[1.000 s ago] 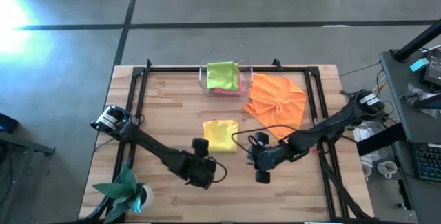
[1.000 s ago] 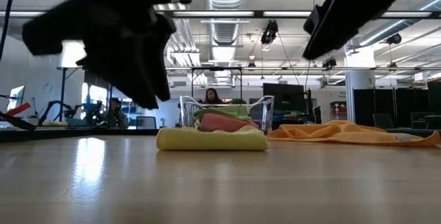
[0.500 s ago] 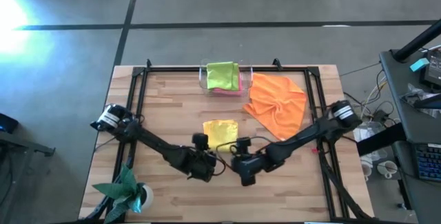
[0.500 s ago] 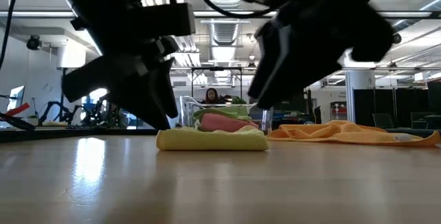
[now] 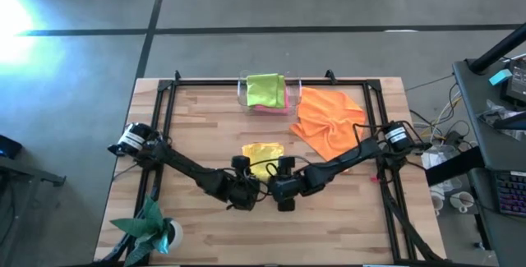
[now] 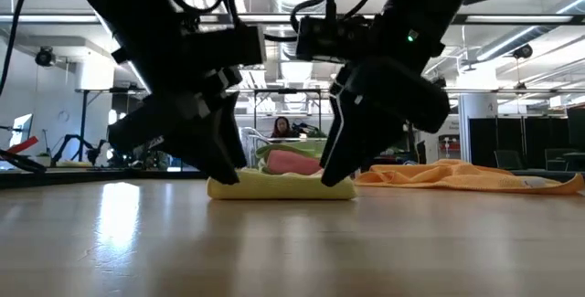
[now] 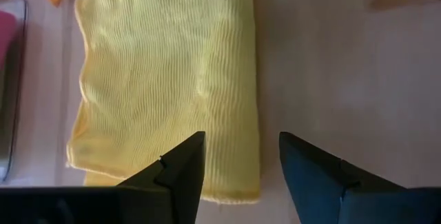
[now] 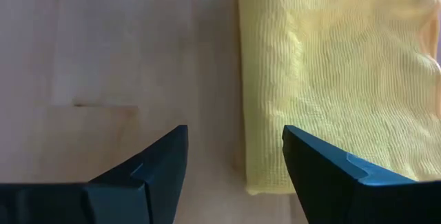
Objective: Fold microfiber towels
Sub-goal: Put the yellow microfiber towel into the transparent bin
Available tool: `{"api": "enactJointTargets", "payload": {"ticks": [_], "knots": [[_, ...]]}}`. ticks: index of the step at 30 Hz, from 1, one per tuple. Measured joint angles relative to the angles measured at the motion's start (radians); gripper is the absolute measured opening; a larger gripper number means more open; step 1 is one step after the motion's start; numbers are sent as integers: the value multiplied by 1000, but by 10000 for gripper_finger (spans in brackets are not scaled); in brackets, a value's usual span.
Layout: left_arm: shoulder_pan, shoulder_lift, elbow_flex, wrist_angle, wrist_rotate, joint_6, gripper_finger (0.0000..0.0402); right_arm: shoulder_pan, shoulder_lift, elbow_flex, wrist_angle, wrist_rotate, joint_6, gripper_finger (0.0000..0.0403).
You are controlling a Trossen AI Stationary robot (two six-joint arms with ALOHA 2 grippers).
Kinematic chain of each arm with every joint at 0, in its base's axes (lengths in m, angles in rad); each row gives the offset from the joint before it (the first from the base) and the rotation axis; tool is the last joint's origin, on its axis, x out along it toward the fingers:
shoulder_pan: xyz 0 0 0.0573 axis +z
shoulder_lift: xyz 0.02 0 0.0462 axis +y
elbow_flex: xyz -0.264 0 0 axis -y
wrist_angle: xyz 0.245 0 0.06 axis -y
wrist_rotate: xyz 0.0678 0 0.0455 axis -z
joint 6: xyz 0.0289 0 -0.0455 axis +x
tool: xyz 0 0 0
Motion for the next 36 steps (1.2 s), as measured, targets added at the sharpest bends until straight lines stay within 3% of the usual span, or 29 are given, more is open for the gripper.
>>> {"api": "enactJointTargets", "payload": {"ticks": [10,19,22,27,30,36], "knots": [[31,-2,-88,65,38,1,170,-41,1,-25,-1,36,-2,226],[60,-3,-98,91,51,-6,164,-53,1,-45,20,-31,-35,226],[66,-1,-100,111,56,2,134,-66,1,-56,21,-29,-24,226],[73,1,-102,145,78,49,53,-84,0,-61,21,-20,-26,223],[77,1,-102,150,93,47,10,-89,0,-63,18,-14,-33,204],[87,1,-102,160,103,47,11,-94,0,-70,18,-15,-43,104]]}}
